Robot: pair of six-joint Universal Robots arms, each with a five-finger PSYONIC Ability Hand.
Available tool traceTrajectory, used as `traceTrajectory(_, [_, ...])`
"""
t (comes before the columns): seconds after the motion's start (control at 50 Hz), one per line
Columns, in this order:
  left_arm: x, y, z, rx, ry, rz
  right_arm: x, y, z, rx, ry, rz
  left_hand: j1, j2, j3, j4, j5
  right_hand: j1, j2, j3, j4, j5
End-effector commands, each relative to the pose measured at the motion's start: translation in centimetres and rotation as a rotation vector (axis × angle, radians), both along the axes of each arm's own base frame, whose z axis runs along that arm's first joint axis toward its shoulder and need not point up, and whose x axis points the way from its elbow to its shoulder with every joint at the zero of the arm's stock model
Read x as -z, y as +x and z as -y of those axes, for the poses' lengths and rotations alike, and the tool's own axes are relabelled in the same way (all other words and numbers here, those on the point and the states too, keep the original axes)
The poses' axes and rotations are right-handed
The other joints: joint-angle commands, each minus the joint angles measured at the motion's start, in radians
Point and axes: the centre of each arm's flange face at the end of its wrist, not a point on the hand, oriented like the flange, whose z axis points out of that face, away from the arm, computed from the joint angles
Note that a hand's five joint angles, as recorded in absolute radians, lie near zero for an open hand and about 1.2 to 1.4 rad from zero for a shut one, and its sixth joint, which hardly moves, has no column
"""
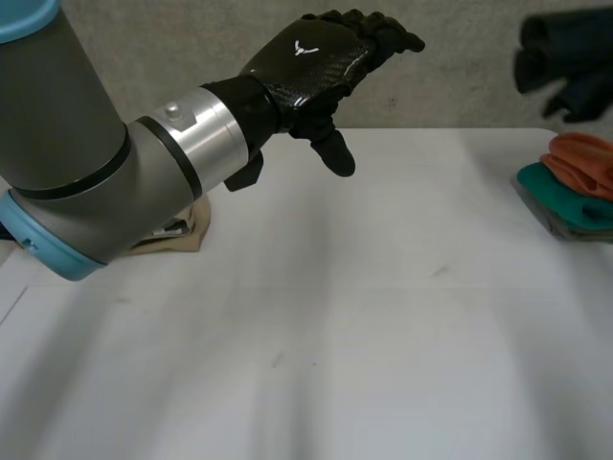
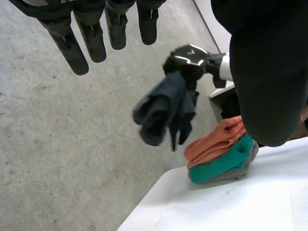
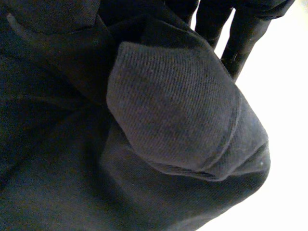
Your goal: Fold the laundry.
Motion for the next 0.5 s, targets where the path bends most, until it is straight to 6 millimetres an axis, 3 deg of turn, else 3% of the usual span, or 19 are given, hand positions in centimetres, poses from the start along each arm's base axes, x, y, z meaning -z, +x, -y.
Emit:
traceTrajectory(0.02, [0.5, -0.1, 0.0, 0.002, 0.011, 0.009, 7.6, -6.3, 2.5, -0.015, 0.161, -0.036, 0.031, 0.022, 0.003, 0.01, -0.009, 0.337, 0.246, 0.23, 0.199, 0.268])
traceTrajectory(0.12, [0.9, -0.1, -0.1, 0.002, 0.021, 0.015, 13.3, -10.8, 2.2, -0.044, 0.322, -0.058, 0.031, 0.022, 0.003, 0.01, -0.009, 0.337, 0.246, 0.23, 0.199, 0.268])
traceTrajectory(0.22, [1.5, -0.2, -0.4, 0.01, 0.039, 0.028, 15.5, -11.5, 0.7, -0.151, 0.411, -0.099, 0.031, 0.022, 0.003, 0.01, -0.009, 0.337, 0.246, 0.23, 0.199, 0.268])
traceTrajectory(0.3, [1.6, -0.4, -0.7, 0.018, 0.041, 0.03, 14.0, -12.8, 0.3, -0.153, 0.394, -0.12, 0.031, 0.022, 0.003, 0.01, -0.009, 0.337, 0.246, 0.23, 0.199, 0.268])
traceTrajectory(0.34, [1.7, -0.4, -0.8, 0.019, 0.043, 0.031, 13.2, -12.9, 0.3, -0.143, 0.385, -0.116, 0.031, 0.022, 0.003, 0.01, -0.009, -0.246, -0.337, -0.353, -0.383, -0.315])
traceTrajectory(0.36, [1.7, -0.4, -0.8, 0.021, 0.042, 0.031, 12.5, -13.1, 0.3, -0.122, 0.376, -0.108, 0.031, 0.022, 0.003, 0.01, -0.009, -0.885, -0.976, -0.992, -1.022, -0.954])
traceTrajectory(0.5, [1.5, -0.7, -1.5, 0.036, 0.042, 0.029, 8.4, -13.6, -0.8, -0.052, 0.348, -0.086, 0.031, 0.022, 0.003, 0.01, -0.009, -0.885, -0.976, -0.992, -1.022, -0.954])
